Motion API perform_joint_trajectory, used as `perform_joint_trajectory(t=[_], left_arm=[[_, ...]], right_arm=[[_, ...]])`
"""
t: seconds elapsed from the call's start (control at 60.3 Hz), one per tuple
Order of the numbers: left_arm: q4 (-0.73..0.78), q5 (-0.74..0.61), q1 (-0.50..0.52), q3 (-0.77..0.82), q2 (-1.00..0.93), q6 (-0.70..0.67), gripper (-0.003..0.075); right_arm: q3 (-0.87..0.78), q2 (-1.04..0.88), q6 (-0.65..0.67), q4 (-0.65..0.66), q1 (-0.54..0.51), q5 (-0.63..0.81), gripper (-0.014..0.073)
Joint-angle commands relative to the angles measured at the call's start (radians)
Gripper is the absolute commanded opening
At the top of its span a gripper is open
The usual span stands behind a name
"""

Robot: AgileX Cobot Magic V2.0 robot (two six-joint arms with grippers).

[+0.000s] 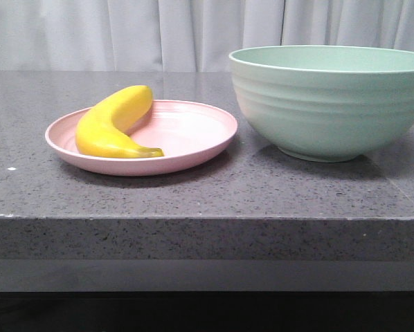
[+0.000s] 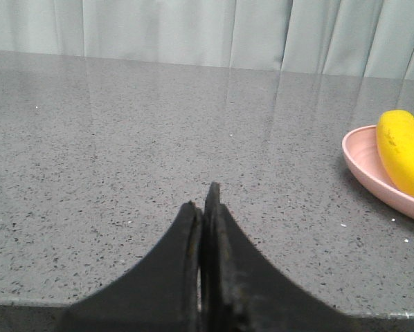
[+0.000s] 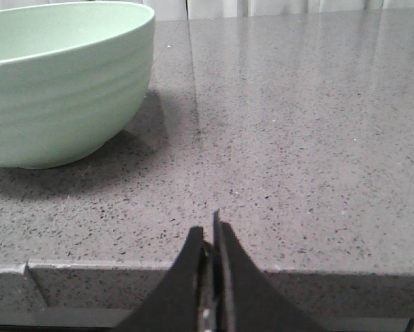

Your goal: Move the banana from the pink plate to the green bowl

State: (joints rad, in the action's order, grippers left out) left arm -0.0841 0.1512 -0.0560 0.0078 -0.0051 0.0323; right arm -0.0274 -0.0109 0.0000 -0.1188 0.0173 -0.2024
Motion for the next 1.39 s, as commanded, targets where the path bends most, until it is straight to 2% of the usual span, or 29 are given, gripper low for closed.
perform_joint_trajectory(t=[0.0,0.265,0.348,0.481,0.68,0.829,0.994,1.144,1.21,1.26,1.343,1.376], left_arm=[[-0.008,-0.08,0.004,0.001,-0.018,-0.005,-0.002],[-0.008,-0.082,0.004,0.001,-0.018,-0.005,-0.002],[-0.029,-0.125,0.004,0.001,-0.018,-0.005,-0.002],[-0.051,-0.138,0.004,-0.057,-0.018,-0.005,-0.002],[-0.049,0.004,0.004,-0.275,0.064,-0.005,-0.002],[-0.049,0.121,0.004,-0.425,0.251,0.003,-0.002],[-0.049,0.113,0.004,-0.529,0.441,0.003,-0.002],[-0.05,0.096,0.004,-0.547,0.473,0.003,-0.0019],[-0.05,0.094,0.004,-0.547,0.473,0.003,0.0002],[-0.05,0.094,0.004,-0.545,0.473,0.003,0.005],[-0.032,0.092,0.004,-0.545,0.473,0.003,0.0208],[-0.02,0.092,0.004,-0.545,0.473,0.003,0.0303]], right_arm=[[0.0,-0.023,-0.006,0.003,-0.007,0.076,-0.0061],[0.0,-0.023,-0.006,0.003,-0.007,0.077,-0.0061],[0.0,-0.023,-0.006,0.003,-0.007,0.084,-0.0061],[0.018,-0.023,-0.006,0.003,-0.007,0.128,-0.0061],[0.219,0.004,-0.007,0.004,-0.007,0.036,-0.0061],[0.401,0.133,-0.007,0.004,-0.007,-0.03,-0.0061],[0.531,0.314,-0.007,0.003,-0.005,-0.073,-0.0061],[0.553,0.368,-0.007,0.002,-0.005,-0.091,-0.0056],[0.552,0.368,-0.007,0.002,-0.005,-0.101,-0.0018],[0.552,0.368,-0.007,0.002,-0.005,-0.102,0.0059],[0.552,0.368,-0.007,0.002,-0.005,-0.096,0.0256],[0.552,0.368,-0.007,0.002,-0.005,-0.094,0.0353]])
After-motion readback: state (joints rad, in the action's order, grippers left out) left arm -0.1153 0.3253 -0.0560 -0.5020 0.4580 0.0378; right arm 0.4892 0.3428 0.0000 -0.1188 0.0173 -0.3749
